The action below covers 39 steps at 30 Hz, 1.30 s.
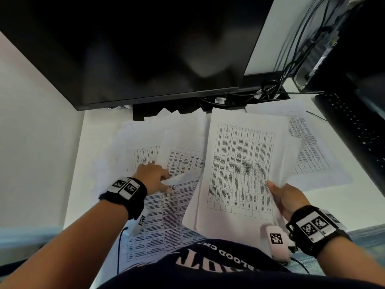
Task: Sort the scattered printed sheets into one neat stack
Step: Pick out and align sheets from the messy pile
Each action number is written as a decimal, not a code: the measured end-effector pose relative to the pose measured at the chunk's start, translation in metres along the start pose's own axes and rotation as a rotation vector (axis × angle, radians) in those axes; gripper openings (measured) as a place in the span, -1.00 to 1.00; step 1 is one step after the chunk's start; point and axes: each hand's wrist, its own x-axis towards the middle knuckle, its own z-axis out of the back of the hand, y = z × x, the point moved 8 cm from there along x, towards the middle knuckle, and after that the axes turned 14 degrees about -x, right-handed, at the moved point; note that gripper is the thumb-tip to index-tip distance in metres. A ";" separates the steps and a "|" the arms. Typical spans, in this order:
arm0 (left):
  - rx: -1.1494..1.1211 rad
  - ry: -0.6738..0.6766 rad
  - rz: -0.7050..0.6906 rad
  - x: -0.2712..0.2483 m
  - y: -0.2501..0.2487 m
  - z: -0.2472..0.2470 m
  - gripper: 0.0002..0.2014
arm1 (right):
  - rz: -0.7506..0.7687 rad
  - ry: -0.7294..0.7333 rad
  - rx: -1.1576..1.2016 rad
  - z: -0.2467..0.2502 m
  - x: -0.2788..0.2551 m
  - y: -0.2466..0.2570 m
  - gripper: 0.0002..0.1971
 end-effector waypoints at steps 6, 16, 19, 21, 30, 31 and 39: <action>-0.464 -0.371 0.132 -0.006 0.035 0.043 -0.74 | 0.016 0.020 0.043 0.001 0.002 0.006 -0.75; -0.895 -0.405 0.275 -0.008 0.026 0.011 -0.64 | 0.056 0.077 -0.087 -0.029 0.005 0.023 -0.68; -0.967 -0.362 0.246 -0.008 0.012 -0.003 -0.65 | 0.060 0.094 -0.164 -0.044 0.003 0.029 -0.67; -0.893 -0.331 0.196 -0.009 0.006 -0.003 -0.72 | 0.063 0.098 -0.167 -0.050 0.009 0.026 -0.71; -1.408 -0.420 0.201 -0.036 0.033 -0.007 -0.56 | 0.312 -0.015 -0.300 -0.069 -0.018 0.092 -0.63; -1.457 -0.412 0.204 -0.038 0.031 -0.011 -0.65 | 0.342 -0.025 -0.290 -0.072 -0.020 0.098 -0.62; -1.489 -0.431 0.173 -0.049 0.010 -0.034 -0.13 | 0.418 0.071 -0.516 -0.105 -0.024 0.107 -0.68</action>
